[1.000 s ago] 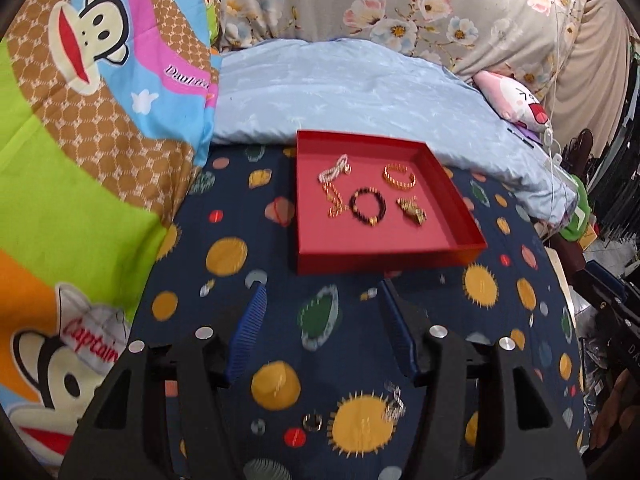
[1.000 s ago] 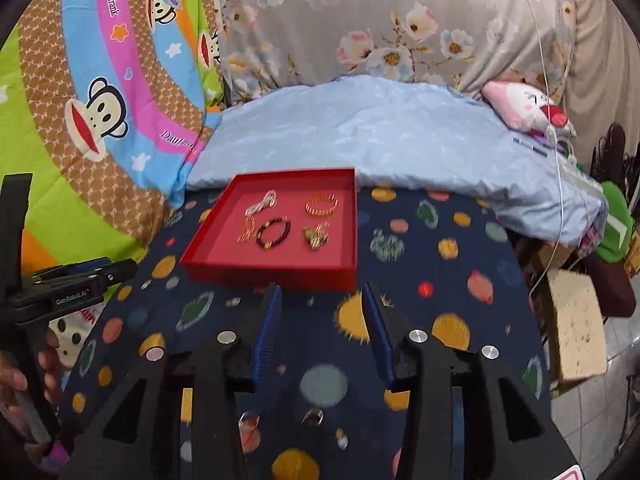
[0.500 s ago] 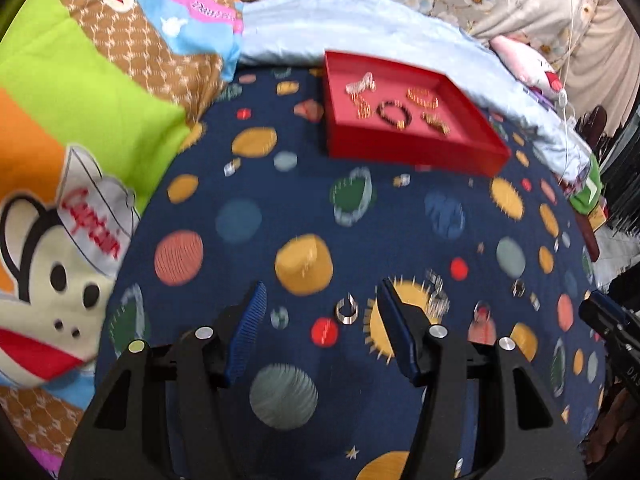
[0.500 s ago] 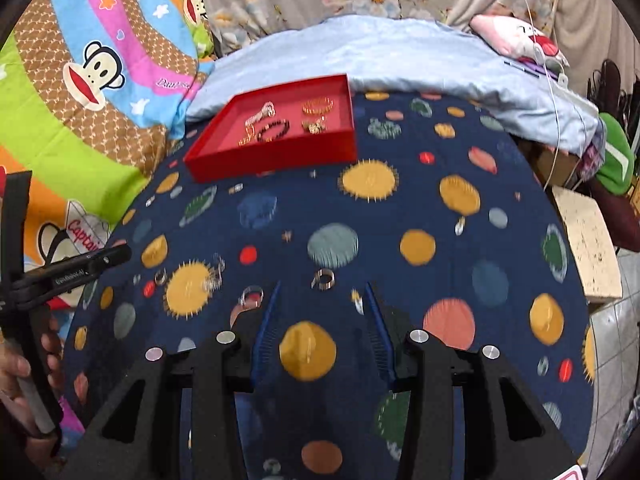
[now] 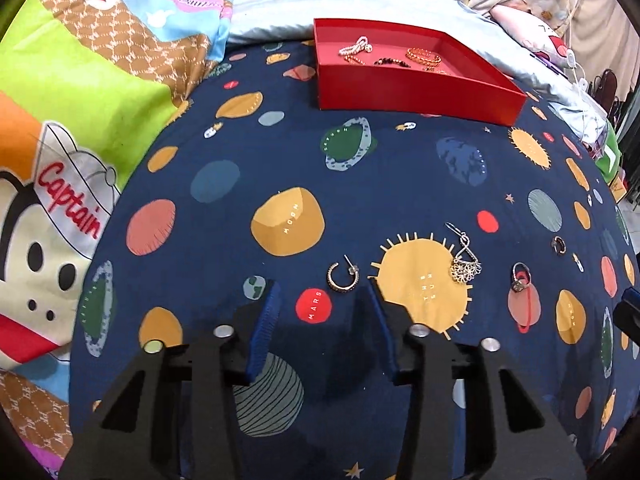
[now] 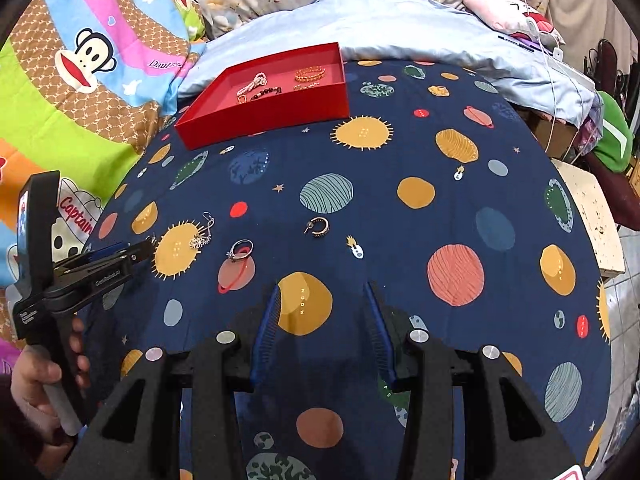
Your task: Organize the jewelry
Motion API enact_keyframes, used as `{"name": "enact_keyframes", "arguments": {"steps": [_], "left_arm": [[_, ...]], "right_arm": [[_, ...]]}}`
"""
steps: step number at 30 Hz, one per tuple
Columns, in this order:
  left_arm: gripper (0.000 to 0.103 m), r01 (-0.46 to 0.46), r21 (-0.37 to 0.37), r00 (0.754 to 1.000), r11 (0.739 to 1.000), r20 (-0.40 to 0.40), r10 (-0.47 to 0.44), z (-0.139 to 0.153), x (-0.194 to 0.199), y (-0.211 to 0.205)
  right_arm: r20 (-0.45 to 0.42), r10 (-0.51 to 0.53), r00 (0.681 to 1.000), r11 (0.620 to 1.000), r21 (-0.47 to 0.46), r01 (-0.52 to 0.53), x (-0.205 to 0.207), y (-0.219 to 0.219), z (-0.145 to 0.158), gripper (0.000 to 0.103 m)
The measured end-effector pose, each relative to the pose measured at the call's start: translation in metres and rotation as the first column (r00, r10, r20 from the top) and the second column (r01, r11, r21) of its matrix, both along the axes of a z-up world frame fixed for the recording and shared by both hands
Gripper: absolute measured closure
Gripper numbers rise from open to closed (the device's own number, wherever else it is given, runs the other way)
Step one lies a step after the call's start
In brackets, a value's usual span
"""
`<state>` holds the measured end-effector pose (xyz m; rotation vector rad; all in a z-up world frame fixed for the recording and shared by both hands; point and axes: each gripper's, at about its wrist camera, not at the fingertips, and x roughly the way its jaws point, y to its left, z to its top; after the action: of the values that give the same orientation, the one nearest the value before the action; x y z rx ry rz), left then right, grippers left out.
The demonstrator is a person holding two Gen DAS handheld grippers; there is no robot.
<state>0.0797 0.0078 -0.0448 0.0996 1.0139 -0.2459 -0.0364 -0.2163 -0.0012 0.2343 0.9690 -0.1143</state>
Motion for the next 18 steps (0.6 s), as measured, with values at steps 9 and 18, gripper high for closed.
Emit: {"name": "enact_keyframes", "arguments": {"steps": [9,18], "left_arm": [[0.083,-0.008,-0.017,1.0,1.0,0.021,0.009,-0.002,0.001,0.0],[0.094,-0.003,-0.062,1.0,0.998,-0.008,0.002,0.0,0.004,0.002]], "right_arm": [[-0.011,0.004,1.0,1.0,0.006,-0.004,0.01,0.001,-0.008,0.061],[-0.002,0.002,1.0,1.0,0.003,-0.002,0.037,-0.002,-0.015,0.061]]}}
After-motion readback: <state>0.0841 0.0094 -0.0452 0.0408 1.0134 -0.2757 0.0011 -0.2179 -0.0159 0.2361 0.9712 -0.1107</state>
